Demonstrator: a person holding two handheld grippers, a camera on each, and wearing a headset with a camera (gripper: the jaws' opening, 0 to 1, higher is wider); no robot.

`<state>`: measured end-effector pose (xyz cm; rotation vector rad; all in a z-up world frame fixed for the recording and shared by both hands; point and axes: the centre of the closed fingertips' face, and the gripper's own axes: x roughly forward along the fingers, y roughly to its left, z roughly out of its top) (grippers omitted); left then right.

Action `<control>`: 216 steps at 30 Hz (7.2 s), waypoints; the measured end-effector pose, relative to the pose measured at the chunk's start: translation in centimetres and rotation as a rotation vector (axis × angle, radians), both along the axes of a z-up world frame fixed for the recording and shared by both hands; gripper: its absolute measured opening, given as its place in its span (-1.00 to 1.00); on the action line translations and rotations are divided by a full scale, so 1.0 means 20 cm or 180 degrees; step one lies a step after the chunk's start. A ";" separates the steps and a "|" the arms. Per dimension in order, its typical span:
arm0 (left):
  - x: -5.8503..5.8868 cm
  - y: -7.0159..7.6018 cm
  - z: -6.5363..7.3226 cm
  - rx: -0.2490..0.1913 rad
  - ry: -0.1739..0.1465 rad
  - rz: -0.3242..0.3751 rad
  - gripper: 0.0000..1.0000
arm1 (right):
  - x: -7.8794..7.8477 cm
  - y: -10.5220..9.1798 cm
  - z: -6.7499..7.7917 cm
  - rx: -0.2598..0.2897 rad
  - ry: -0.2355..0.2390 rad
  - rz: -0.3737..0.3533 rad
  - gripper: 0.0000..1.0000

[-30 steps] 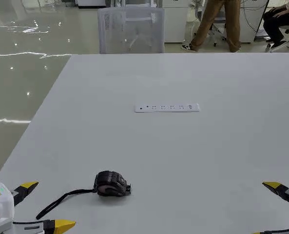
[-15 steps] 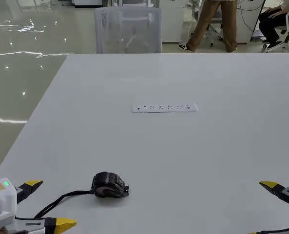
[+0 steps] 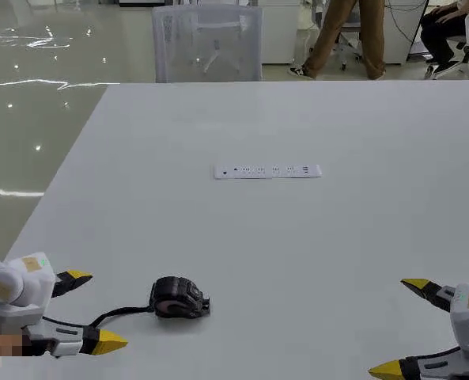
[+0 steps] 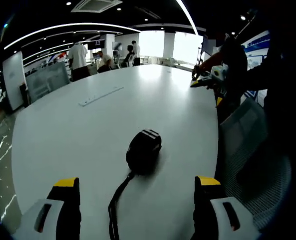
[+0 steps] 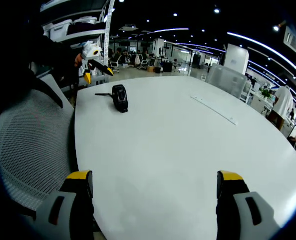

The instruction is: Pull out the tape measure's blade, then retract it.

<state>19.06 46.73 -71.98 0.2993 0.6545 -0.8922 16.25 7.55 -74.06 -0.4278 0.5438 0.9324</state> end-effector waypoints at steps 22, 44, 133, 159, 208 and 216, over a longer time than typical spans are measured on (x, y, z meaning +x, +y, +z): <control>0.12 -0.25 -0.15 0.0937 0.0255 -0.1239 0.78 | 0.16 0.35 0.00 -0.0062 0.0027 0.0589 1.00; 0.16 -0.44 -0.37 0.1280 0.0660 -0.1693 0.01 | 0.29 0.85 -0.11 -0.0057 0.0228 0.1172 0.87; 0.19 -0.44 -0.39 0.1225 0.0586 -0.1721 -0.31 | 0.29 1.38 -0.42 -0.0402 0.0542 0.1671 -0.76; 0.19 -0.43 -0.39 0.1214 0.0544 -0.1626 -0.32 | 0.33 1.21 -0.42 -0.0487 0.0624 0.1570 -0.78; 0.20 -0.44 -0.40 0.1214 0.0534 -0.1605 -0.32 | 0.32 0.88 -0.42 -0.0603 0.0698 0.1410 -0.78; 0.19 -0.44 -0.40 0.1223 0.0530 -0.1600 -0.32 | 0.32 0.84 -0.41 -0.0611 0.0694 0.1384 -0.78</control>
